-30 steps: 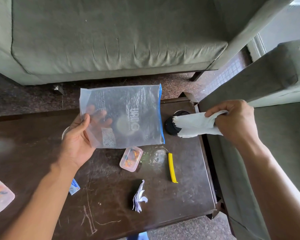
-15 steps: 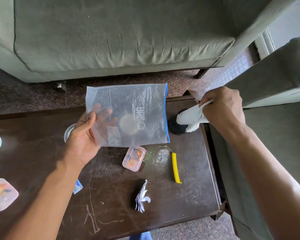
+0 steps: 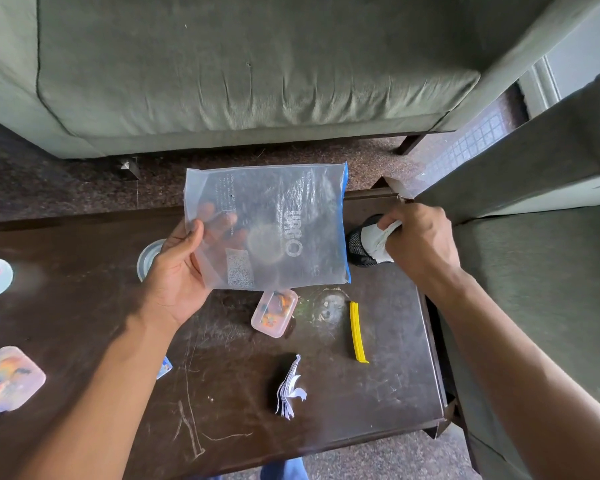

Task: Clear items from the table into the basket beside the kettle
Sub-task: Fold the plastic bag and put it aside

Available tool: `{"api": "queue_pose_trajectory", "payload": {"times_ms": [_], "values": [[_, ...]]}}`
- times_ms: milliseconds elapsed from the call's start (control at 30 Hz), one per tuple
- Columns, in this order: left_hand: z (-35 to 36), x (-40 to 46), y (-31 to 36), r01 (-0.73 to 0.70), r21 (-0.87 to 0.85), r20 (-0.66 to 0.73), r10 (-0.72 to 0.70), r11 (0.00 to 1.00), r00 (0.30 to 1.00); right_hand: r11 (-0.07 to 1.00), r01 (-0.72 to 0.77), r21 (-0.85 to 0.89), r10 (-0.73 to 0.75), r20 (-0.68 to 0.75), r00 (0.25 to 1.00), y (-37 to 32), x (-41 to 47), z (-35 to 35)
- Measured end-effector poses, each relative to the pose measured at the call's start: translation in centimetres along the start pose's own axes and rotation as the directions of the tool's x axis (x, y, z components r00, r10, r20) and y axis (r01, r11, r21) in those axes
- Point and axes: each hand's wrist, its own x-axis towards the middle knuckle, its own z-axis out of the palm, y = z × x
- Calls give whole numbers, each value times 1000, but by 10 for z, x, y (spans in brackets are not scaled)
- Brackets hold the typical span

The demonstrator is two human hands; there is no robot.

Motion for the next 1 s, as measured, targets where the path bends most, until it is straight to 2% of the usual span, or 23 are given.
{"api": "queue_pose_trajectory", "payload": {"times_ms": [100, 167, 233, 267, 333, 400, 467, 533, 633, 700, 900, 1000], "values": [[0, -1, 2, 0, -24, 10, 0, 1000, 1000, 992, 58, -109, -60, -18, 998, -7, -5, -9], [1, -2, 4, 5, -33, 15, -5, 999, 1000, 983, 159, -94, -167, -81, 983, -16, -11, -16], [3, -4, 6, 5, -43, 14, -4, 999, 1000, 964, 258, 66, -247, -144, 958, -27, -18, -19], [2, -5, 7, 5, -53, 12, -4, 999, 1000, 936, 271, 226, -239, -160, 958, -34, -21, -19], [1, -9, 10, 9, -84, 7, -9, 996, 1000, 782, 192, 594, -190, -67, 979, -53, -31, -19], [-2, -14, 13, 21, -113, 12, -20, 993, 1000, 600, 69, 797, -224, 84, 971, -70, -40, -15], [-4, -17, 16, 30, -131, 16, -28, 991, 999, 502, -65, 863, -257, 220, 941, -80, -44, -9], [-11, -22, 20, 17, -131, 16, -15, 991, 1000, 450, -188, 873, -261, 330, 907, -86, -47, 0], [-20, -30, 28, -14, -108, 13, 16, 994, 1000, 385, -316, 867, -234, 423, 875, -91, -46, 12], [-28, -34, 36, -57, -89, 1, 57, 994, 998, 389, -326, 862, -239, 436, 867, -97, -44, 16], [-63, -52, 75, -132, 55, -95, 137, 990, 986, 591, -242, 770, -236, 451, 861, -136, -51, 26], [-92, -62, 94, -171, 128, -138, 188, 977, 972, 648, -223, 728, -224, 462, 858, -165, -59, 40]]}}
